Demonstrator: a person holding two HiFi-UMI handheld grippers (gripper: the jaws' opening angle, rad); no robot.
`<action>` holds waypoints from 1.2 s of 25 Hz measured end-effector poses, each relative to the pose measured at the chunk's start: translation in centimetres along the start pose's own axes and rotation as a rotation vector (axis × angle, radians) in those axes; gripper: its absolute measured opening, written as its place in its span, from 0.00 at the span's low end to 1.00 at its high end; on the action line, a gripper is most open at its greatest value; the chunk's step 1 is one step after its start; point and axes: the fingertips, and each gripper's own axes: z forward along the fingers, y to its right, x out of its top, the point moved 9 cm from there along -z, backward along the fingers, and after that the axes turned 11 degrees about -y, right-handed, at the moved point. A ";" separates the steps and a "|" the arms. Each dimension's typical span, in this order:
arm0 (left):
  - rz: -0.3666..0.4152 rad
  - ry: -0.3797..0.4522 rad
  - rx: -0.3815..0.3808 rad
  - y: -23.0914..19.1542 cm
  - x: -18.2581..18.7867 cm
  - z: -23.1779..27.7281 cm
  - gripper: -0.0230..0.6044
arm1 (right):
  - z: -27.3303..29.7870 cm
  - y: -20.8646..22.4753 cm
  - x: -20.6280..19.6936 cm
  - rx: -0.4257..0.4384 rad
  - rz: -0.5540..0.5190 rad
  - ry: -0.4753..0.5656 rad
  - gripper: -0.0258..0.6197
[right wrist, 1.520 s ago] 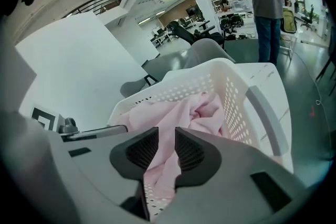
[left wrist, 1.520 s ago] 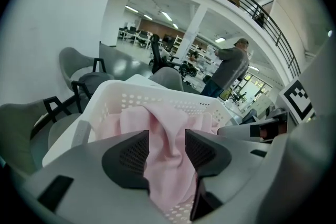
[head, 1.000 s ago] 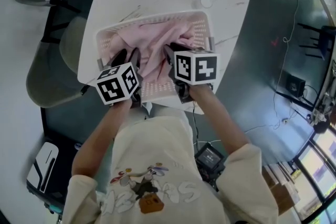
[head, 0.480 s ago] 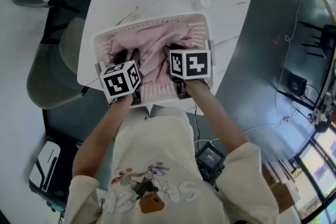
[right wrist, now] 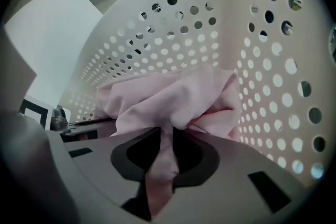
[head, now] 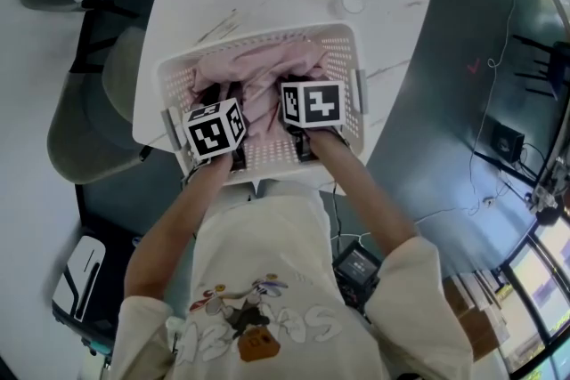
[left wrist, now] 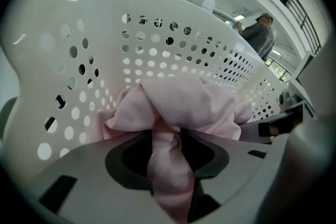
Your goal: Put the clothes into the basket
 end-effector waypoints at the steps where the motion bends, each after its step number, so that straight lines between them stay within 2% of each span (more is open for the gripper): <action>1: 0.003 0.001 0.006 0.0 -0.1 0.2 0.32 | 0.3 0.0 0.0 -0.003 0.000 -0.004 0.16; 13: 0.081 -0.020 0.036 0.0 -0.1 2.5 0.32 | 2.6 0.7 0.3 -0.017 0.003 -0.036 0.16; 22: 0.078 -0.049 -0.024 -0.5 0.3 0.9 0.32 | 0.9 0.3 -0.1 -0.001 0.102 0.008 0.16; 26: 0.127 -0.013 0.001 -0.1 0.5 -1.1 0.32 | -0.4 -0.6 -0.6 0.000 0.116 0.051 0.16; 30: 0.123 0.039 -0.011 0.3 0.8 -3.0 0.32 | -1.8 -1.9 -0.7 0.003 0.134 0.111 0.16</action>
